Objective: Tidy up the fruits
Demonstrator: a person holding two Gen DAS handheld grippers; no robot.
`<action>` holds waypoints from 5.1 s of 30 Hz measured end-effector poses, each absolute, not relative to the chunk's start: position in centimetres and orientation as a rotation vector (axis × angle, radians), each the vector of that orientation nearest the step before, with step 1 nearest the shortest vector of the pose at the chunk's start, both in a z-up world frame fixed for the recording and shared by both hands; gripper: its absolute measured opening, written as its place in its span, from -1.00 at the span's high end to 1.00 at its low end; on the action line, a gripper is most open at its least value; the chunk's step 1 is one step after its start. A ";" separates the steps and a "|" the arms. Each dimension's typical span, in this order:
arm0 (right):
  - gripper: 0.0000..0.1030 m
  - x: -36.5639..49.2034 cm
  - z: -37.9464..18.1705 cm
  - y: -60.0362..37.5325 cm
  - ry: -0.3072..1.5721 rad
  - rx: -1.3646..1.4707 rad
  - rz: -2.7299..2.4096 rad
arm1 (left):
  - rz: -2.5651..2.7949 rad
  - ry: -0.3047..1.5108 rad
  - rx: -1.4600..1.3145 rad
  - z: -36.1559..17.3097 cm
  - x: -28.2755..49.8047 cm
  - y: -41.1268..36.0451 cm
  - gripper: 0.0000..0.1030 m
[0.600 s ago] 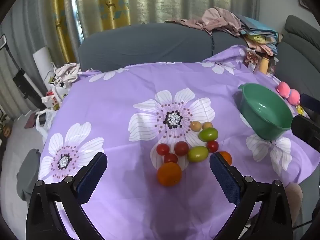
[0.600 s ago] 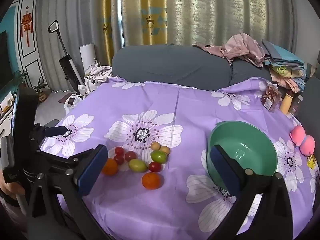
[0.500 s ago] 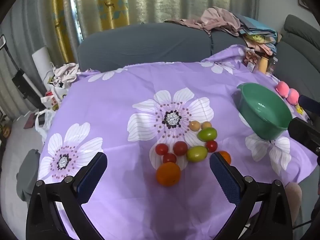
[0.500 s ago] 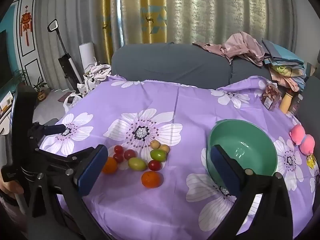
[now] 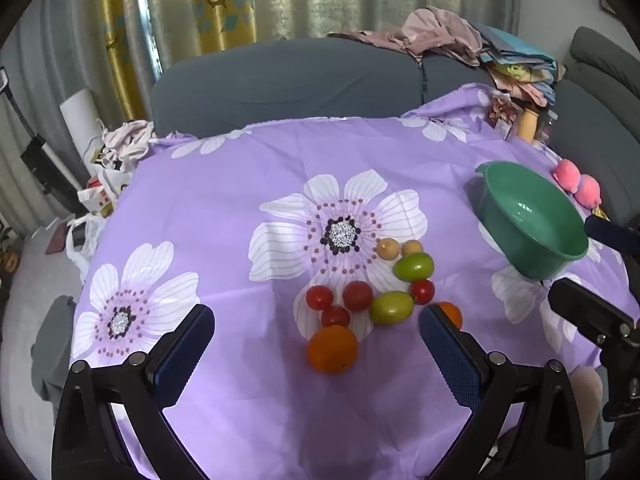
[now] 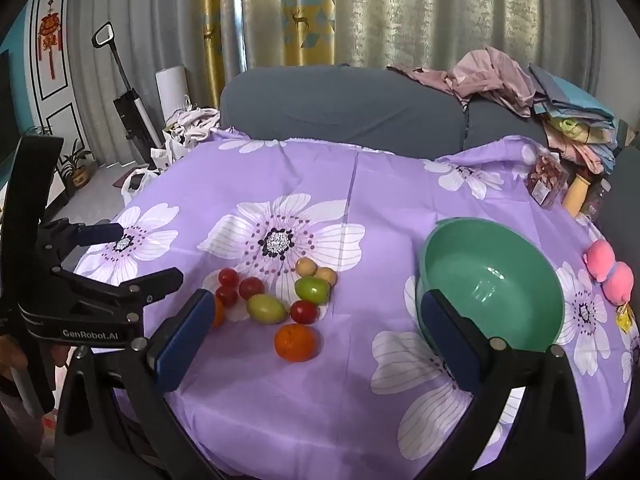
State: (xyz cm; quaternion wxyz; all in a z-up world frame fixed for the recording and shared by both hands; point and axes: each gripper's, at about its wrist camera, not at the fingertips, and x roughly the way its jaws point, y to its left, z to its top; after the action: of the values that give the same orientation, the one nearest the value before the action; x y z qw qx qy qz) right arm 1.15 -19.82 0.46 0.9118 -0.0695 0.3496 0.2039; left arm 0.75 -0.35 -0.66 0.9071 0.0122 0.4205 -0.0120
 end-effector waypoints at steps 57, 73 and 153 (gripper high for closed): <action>-1.00 5.4 -4.9 -19.9 0.865 -0.130 0.455 | -0.052 0.998 0.056 -4.2 4.8 -2.5 -0.98; -1.00 5.6 -5.2 -19.9 0.883 -0.134 0.460 | -0.071 1.018 0.023 -4.7 4.9 -2.3 -0.98; 0.16 5.6 -8.8 -20.2 0.879 -0.074 0.623 | -0.596 1.176 -0.115 -5.9 7.6 -9.8 0.14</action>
State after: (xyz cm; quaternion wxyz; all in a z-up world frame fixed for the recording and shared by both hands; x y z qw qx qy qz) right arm 5.56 -20.23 -8.83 0.8577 -0.0353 0.4185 0.2967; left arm 7.59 -9.80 -5.89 0.7889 -0.0535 0.5460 -0.2768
